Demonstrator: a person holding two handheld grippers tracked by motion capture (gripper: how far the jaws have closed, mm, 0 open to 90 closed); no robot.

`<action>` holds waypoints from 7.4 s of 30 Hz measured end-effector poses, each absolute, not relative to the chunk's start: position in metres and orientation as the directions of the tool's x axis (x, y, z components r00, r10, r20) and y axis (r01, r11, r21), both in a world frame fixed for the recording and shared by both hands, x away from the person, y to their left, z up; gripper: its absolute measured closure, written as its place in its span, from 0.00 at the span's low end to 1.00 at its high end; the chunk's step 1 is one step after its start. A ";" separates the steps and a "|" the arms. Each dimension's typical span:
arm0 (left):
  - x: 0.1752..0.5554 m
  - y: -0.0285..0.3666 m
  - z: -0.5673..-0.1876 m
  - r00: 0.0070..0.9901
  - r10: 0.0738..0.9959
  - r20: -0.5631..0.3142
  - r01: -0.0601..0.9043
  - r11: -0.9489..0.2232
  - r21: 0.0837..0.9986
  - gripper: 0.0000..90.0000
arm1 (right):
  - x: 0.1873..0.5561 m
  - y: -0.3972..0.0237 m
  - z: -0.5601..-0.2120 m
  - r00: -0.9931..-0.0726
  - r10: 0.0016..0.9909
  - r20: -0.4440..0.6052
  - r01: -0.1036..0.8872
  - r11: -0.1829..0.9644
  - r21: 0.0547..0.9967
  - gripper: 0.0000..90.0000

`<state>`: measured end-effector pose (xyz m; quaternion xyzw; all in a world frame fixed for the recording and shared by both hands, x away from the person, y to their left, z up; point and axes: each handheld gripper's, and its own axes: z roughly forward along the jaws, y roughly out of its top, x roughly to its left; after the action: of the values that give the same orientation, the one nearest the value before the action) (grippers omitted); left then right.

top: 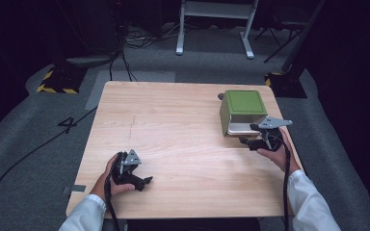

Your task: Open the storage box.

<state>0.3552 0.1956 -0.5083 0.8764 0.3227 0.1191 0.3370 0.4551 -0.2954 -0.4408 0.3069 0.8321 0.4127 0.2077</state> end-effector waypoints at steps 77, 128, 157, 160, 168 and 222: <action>0.354 0.196 -0.508 0.760 0.650 -0.007 0.488 -0.563 0.667 0.01 | 0.424 -0.287 -0.463 -0.823 0.553 -0.131 0.318 0.640 0.700 0.62; 0.354 0.196 -0.508 0.760 0.650 -0.007 0.488 -0.563 0.667 0.01 | 0.403 -0.299 -0.448 -0.835 0.533 -0.135 0.285 0.629 0.724 0.53; 0.354 0.196 -0.508 0.758 0.652 -0.005 0.489 -0.563 0.666 0.01 | 0.361 -0.334 -0.432 -0.788 0.598 -0.150 0.284 0.568 0.772 0.34; 0.354 0.196 -0.508 0.758 0.652 -0.005 0.489 -0.563 0.666 0.01 | 0.358 -0.338 -0.434 -0.787 0.599 -0.148 0.289 0.570 0.769 0.35; 0.354 0.196 -0.508 0.758 0.652 -0.006 0.489 -0.563 0.666 0.01 | 0.350 -0.351 -0.443 -0.777 0.612 -0.147 0.310 0.576 0.756 0.34; 0.353 0.197 -0.508 0.761 0.649 -0.001 0.485 -0.566 0.667 0.00 | 0.348 -0.407 -0.507 -0.600 0.800 -0.010 0.523 0.401 0.752 0.25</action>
<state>0.3528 0.1973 -0.5081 0.8763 0.3234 0.1229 0.3351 0.3479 -0.4065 -0.5072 0.4057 0.8154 0.3673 0.1886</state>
